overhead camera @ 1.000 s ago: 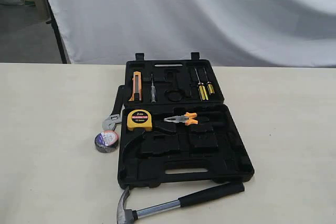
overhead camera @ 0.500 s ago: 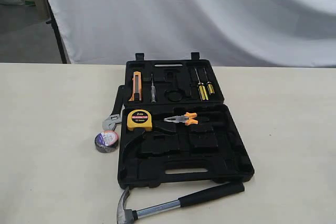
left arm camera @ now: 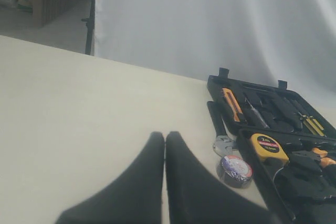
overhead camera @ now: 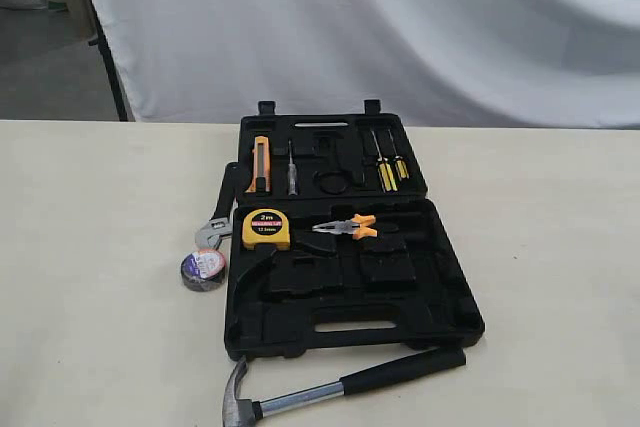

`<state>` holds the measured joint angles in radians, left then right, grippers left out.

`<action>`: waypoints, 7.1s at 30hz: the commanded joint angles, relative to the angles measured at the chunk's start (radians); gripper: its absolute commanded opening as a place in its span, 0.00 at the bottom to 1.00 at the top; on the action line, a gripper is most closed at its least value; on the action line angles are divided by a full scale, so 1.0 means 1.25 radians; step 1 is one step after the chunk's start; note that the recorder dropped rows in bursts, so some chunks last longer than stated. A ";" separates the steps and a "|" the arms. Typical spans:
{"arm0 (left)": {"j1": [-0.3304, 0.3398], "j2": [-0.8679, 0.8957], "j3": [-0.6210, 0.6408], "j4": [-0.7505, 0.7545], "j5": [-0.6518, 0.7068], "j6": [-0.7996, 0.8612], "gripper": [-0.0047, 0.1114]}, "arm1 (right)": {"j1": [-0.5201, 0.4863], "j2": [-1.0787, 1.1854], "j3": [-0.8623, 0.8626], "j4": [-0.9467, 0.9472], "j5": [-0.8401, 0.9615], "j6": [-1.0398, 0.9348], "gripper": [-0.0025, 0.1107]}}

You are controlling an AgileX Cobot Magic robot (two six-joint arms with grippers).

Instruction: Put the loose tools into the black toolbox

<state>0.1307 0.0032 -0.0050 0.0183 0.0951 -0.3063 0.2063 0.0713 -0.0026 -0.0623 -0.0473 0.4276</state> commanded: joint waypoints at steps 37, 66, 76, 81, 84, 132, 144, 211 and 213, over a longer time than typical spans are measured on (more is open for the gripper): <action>0.020 -0.003 -0.002 0.004 -0.006 -0.004 0.05 | 0.657 1.204 -0.645 -0.081 0.234 0.097 0.02; 0.020 -0.003 -0.002 0.004 -0.006 -0.004 0.05 | 0.653 1.845 -1.528 -0.104 0.608 -0.220 0.71; 0.020 -0.003 -0.002 0.004 -0.006 -0.004 0.05 | 0.619 1.889 -1.541 -0.096 0.602 -0.218 0.69; 0.020 -0.003 -0.002 0.004 -0.006 -0.004 0.05 | 0.628 1.898 -1.541 -0.096 0.593 -0.218 0.44; 0.020 -0.003 -0.002 0.004 -0.006 -0.004 0.05 | 0.632 1.898 -1.541 -0.089 0.588 -0.218 0.25; 0.020 -0.003 -0.002 0.004 -0.006 -0.004 0.05 | 0.270 1.689 -1.245 0.016 0.247 -0.223 0.02; 0.020 -0.003 -0.002 0.004 -0.006 -0.004 0.05 | 0.276 1.689 -1.245 0.016 0.225 -0.217 0.02; 0.020 -0.003 -0.002 0.004 -0.006 -0.004 0.05 | 0.279 1.774 -1.388 0.092 0.170 -0.214 0.57; 0.020 -0.003 -0.002 0.004 -0.006 -0.004 0.05 | 0.283 1.807 -1.388 0.094 0.170 -0.214 0.35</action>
<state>0.1307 0.0032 -0.0050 0.0183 0.0951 -0.3063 0.5538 2.2970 -1.7373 0.0589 0.1682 0.1700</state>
